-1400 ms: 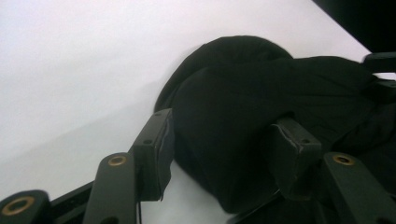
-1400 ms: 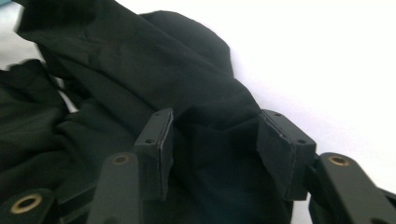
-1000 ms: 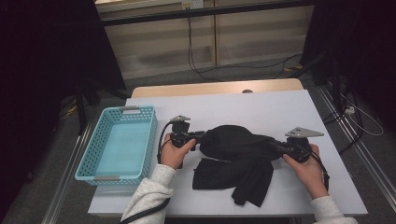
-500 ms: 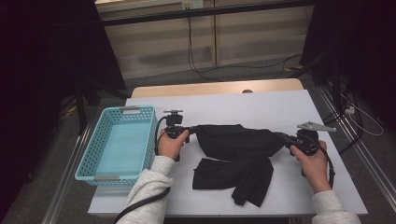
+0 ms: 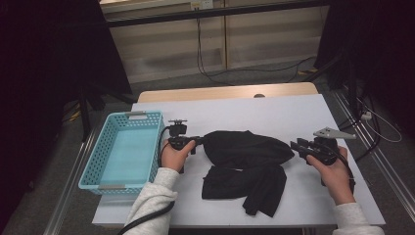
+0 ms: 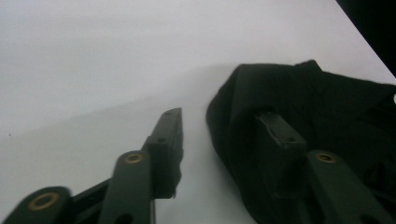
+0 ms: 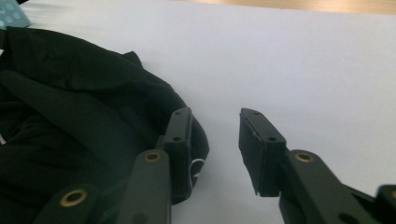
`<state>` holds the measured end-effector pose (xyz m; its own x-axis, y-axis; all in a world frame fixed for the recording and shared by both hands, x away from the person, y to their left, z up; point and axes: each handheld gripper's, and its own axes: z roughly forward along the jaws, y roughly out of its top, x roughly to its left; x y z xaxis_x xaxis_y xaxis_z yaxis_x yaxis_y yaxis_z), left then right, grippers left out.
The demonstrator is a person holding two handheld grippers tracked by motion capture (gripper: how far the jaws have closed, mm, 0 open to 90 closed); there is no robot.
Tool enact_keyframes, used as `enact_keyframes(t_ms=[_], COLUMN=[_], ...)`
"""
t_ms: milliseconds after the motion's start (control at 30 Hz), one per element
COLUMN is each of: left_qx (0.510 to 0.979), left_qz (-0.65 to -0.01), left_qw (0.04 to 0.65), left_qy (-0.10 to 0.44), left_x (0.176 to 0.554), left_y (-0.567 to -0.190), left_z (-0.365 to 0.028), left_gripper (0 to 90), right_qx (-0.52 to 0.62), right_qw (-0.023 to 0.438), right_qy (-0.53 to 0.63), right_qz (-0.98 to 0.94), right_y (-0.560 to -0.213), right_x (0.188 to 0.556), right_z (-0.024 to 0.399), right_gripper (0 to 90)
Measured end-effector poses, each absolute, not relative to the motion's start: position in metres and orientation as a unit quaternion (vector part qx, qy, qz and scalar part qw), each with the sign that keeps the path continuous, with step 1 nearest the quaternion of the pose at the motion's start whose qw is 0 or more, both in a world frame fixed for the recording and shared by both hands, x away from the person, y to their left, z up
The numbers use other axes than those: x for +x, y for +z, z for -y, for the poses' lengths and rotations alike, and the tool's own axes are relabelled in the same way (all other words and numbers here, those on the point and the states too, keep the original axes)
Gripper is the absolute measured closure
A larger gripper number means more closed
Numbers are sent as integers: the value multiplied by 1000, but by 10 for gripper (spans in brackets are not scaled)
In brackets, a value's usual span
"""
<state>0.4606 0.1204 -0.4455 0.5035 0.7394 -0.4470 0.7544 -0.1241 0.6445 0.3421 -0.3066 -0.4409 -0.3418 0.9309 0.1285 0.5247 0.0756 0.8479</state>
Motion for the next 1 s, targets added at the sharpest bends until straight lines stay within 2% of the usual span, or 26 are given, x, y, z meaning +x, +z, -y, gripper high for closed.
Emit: enact_keyframes(t_ms=[100, 167, 333, 433, 467, 533, 600, 800, 933, 1000], left_qx=[752, 753, 772, 784, 789, 791, 791, 796, 802, 808], left_qz=[-496, -495, -465, -451, -447, -448, -445, -437, -432, -426], left_qw=[434, 434, 432, 426, 422, 417, 420, 418, 412, 406], left_qy=[8, 8, 13, 12, 11, 8, -5, -11, -15, -22], left_x=[454, 449, 432, 426, 425, 424, 423, 423, 423, 422], left_y=[-442, -441, -439, -442, -445, -451, -455, -458, -460, -462], left_z=[-123, -123, -119, -113, -110, -105, -100, -83, -74, -70], left_gripper=[322, 261, 223, 227, 235, 267, 289, 432, 572, 675], right_qx=[524, 526, 528, 526, 525, 514, 510, 506, 504, 502], right_qw=[236, 237, 206, 176, 175, 174, 170, 154, 155, 159], right_qy=[431, 425, 410, 413, 411, 412, 418, 443, 445, 446], right_qz=[-695, -698, -715, -722, -725, -732, -733, -724, -724, -724], right_y=[-440, -442, -458, -464, -466, -468, -468, -463, -461, -459], right_x=[340, 341, 345, 346, 347, 346, 345, 344, 343, 342], right_z=[308, 307, 299, 290, 286, 280, 276, 272, 270, 270], right_gripper=[605, 598, 620, 676, 696, 822, 861, 869, 869, 869])
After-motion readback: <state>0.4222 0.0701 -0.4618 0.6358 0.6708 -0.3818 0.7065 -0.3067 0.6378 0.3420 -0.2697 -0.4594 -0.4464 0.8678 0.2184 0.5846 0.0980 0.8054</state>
